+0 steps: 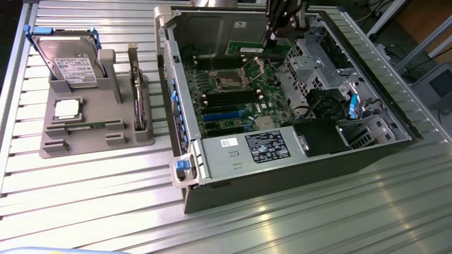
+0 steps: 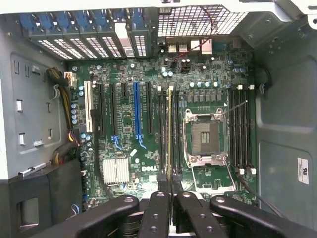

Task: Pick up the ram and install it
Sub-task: 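Insert the ram into the slot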

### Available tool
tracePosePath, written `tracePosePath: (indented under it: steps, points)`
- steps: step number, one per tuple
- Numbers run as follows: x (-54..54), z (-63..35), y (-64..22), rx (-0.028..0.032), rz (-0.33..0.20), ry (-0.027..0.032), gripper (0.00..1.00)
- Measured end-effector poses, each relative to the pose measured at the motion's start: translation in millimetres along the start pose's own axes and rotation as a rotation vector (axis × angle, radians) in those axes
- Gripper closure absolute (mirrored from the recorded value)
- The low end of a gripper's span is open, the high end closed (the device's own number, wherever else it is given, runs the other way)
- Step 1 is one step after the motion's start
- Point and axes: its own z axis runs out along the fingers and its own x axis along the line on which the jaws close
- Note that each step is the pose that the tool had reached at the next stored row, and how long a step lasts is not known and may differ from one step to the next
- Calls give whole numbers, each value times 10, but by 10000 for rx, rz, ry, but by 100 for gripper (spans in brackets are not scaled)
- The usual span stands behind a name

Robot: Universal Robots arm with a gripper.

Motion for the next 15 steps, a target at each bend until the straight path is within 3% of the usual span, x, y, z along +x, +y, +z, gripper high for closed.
tracePosePath:
  steps: [15]
  points:
    - [1,81,-3,0,0,-1,88]
